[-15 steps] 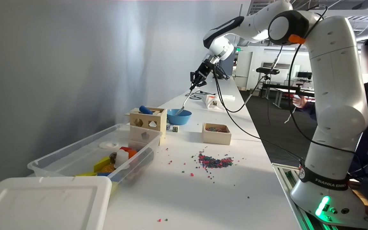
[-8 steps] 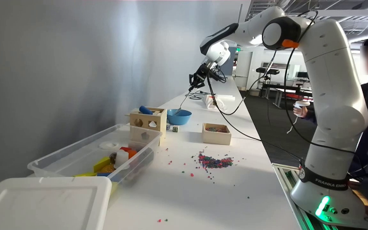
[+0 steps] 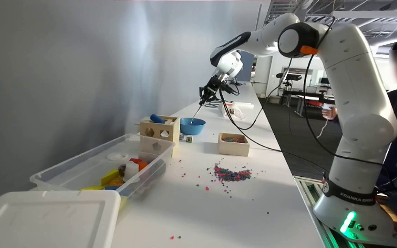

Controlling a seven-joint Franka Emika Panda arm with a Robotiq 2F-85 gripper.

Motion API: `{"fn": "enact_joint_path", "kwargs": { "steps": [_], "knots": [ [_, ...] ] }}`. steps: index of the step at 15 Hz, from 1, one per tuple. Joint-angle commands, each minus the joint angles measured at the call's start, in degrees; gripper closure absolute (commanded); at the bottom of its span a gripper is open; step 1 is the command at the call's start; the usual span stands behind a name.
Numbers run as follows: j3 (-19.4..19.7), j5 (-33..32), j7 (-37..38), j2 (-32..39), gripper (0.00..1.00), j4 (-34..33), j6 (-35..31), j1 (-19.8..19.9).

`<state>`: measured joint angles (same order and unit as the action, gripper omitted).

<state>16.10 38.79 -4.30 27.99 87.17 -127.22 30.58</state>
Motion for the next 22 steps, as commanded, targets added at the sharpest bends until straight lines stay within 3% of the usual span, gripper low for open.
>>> {"fn": "enact_joint_path", "kwargs": {
  "steps": [1, 6, 9, 14, 22],
  "knots": [
    [0.0, -3.8, -0.8, -2.6, 0.56, 0.4, 3.1, 0.9],
    [1.2, -12.0, -0.4, -5.4, 0.21, -0.1, 3.7, 0.8],
    [0.9, -15.7, -3.1, -8.1, 0.02, 0.4, 9.2, 0.9],
    [1.0, -21.6, -13.6, -14.0, 0.0, 6.8, 17.8, -0.6],
    [1.2, -31.5, -30.6, -23.6, 0.0, 30.1, 16.5, -5.0]
  ]
}}
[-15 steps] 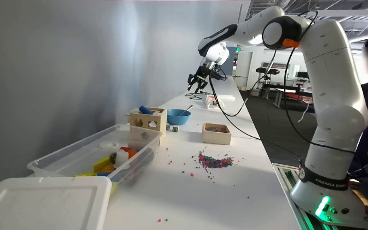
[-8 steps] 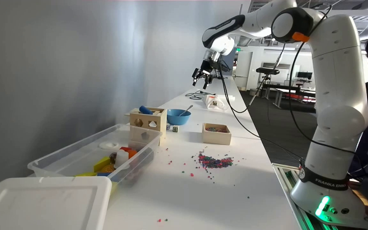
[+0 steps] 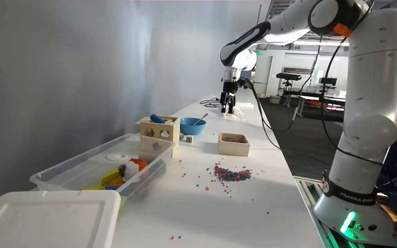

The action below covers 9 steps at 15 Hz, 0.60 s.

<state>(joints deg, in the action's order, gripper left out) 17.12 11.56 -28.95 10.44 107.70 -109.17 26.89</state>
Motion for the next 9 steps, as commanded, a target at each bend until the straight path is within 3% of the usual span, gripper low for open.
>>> {"fn": "enact_joint_path", "kwargs": {
  "steps": [1, 2, 9],
  "knots": [
    [0.4, -6.1, -7.7, -6.7, 0.0, 9.8, -0.3, -1.7],
    [0.7, -2.7, -4.3, -2.0, 0.0, 4.6, 0.2, -1.5],
    [0.3, -2.6, -6.1, -3.1, 0.0, 7.3, -0.9, -2.1]
  ]
}}
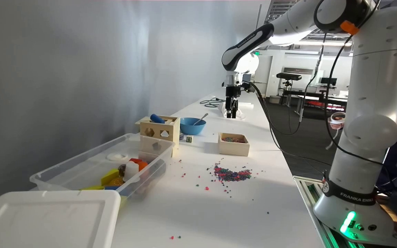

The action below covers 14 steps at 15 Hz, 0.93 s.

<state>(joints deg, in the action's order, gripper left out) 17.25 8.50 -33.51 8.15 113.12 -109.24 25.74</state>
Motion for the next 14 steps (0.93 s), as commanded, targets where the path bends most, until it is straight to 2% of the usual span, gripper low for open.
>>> {"fn": "enact_joint_path", "kwargs": {
  "steps": [1, 5, 8, 10, 14],
  "knots": [
    [0.0, 0.1, -2.4, -1.3, 0.0, 2.9, -1.7, -1.2],
    [-0.6, -0.4, -11.1, -2.8, 0.0, 6.4, -5.8, -2.2],
    [-1.0, -0.1, -15.7, -4.7, 0.0, 10.7, -14.2, -3.4],
    [-1.5, 0.9, -17.8, -6.8, 0.0, 15.2, -19.4, -4.3],
    [-0.9, 0.5, -20.7, -11.1, 0.0, 21.6, -24.1, -5.5]
  ]
}}
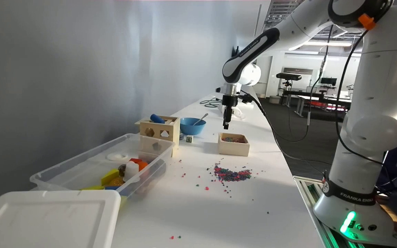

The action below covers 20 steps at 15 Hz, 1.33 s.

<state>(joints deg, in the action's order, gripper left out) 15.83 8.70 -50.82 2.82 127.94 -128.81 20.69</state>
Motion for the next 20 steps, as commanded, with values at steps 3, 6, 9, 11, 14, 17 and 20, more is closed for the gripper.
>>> {"fn": "enact_joint_path", "kwargs": {
  "steps": [3, 6, 9, 11, 14, 17, 20],
  "knots": [
    [1.2, 0.8, -5.1, -7.6, 0.0, 9.1, -8.7, -1.0],
    [1.8, 0.7, -5.6, -8.2, 0.0, 10.9, -10.7, -1.5],
    [1.7, 1.0, -4.8, -6.9, 0.0, 11.8, -12.8, -2.2],
    [1.5, 1.8, -4.5, -6.0, 0.0, 11.7, -13.8, -2.7],
    [1.4, 2.9, -4.0, -4.8, 0.05, 11.1, -15.1, -3.4],
    [1.3, 3.0, -2.8, -3.2, 0.08, 10.4, -16.0, -3.5],
    [1.3, 3.0, -1.8, -1.7, 0.17, 9.8, -16.8, -3.2]
  ]
}}
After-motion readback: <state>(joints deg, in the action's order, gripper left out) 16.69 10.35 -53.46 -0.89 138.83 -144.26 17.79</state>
